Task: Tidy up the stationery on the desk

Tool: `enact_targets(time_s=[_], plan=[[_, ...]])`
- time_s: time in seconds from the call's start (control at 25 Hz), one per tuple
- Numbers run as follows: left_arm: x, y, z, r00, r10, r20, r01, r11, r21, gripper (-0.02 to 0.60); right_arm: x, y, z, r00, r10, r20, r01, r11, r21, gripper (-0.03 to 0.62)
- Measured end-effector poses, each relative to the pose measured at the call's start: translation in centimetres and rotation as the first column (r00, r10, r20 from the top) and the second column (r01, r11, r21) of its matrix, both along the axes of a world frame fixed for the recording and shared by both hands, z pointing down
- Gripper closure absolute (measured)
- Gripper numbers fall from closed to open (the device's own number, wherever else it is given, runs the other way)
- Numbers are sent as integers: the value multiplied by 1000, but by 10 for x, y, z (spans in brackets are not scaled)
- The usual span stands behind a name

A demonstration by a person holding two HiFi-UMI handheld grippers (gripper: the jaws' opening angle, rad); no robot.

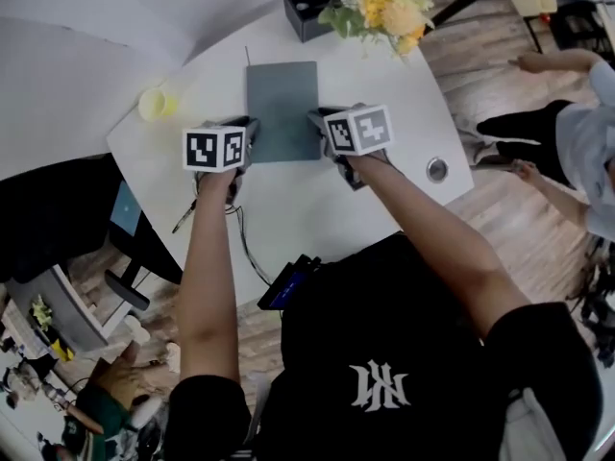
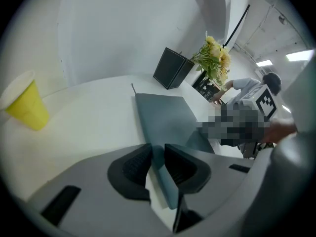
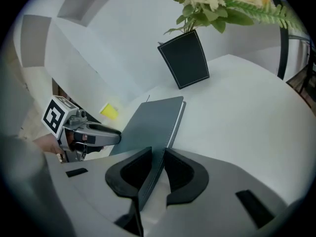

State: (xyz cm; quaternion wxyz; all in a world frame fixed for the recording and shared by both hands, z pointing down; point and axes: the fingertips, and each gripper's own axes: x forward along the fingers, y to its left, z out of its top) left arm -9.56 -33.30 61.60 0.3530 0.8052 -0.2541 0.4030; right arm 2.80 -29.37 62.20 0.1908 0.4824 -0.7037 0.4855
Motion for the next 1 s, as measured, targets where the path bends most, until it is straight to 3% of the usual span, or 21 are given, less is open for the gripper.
enact_targets(time_s=[0.4, 0.76, 1.0], plan=[[20, 78, 3, 995, -98, -17, 98, 995, -20, 499, 26, 48, 3, 980, -194, -48, 195, 981, 19, 491], [36, 133, 5, 986, -164, -10, 163, 986, -27, 497, 41, 81, 4, 933, -340, -121, 347, 936, 48, 491], [45, 161, 6, 980, -198, -6, 198, 980, -33, 498, 49, 101, 4, 912, -386, -138, 396, 917, 50, 491]])
